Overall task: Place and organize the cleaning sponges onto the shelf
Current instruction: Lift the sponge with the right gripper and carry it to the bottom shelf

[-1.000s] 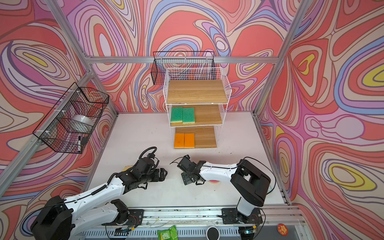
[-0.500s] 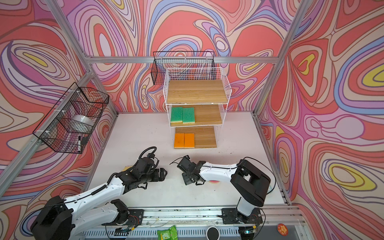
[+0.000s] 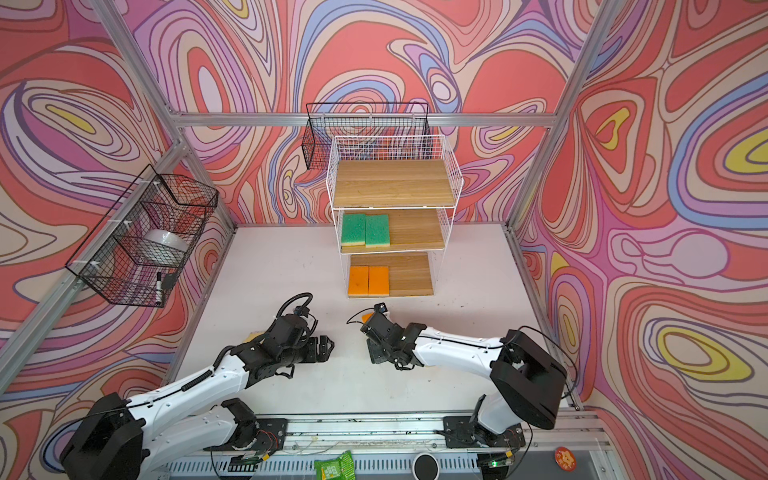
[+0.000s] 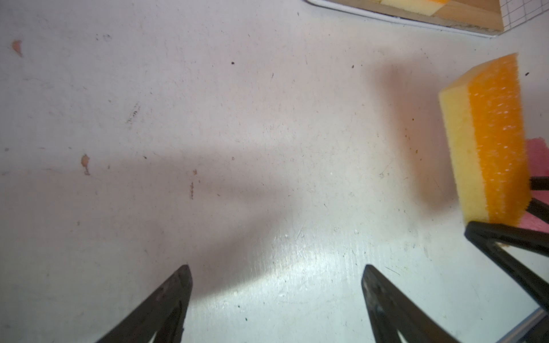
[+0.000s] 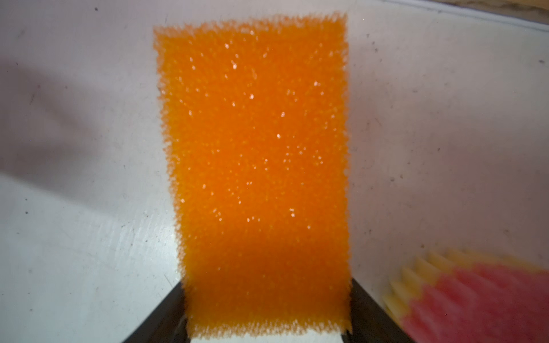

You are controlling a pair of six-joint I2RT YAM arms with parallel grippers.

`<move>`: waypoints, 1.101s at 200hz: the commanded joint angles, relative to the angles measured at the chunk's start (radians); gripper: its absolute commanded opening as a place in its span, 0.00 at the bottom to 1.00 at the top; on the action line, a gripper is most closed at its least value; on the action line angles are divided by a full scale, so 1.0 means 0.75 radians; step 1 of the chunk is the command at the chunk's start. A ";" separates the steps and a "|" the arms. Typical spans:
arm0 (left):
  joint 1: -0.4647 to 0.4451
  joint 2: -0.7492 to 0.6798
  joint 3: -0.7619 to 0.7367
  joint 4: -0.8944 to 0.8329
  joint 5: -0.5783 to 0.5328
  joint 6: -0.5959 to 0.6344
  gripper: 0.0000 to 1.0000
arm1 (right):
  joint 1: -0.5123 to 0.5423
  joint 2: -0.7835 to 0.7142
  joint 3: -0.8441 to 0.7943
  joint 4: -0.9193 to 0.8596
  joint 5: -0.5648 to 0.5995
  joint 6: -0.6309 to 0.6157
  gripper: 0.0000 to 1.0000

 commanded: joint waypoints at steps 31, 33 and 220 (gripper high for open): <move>0.014 -0.012 -0.007 0.012 -0.008 0.022 0.91 | -0.253 -0.154 -0.128 0.199 -0.088 0.094 0.74; 0.015 -0.010 -0.008 0.014 -0.009 0.023 0.91 | -0.260 -0.152 -0.126 0.203 -0.091 0.090 0.74; 0.044 -0.004 -0.049 0.093 -0.048 0.026 0.91 | -0.572 0.344 0.273 0.308 -0.190 -0.124 0.74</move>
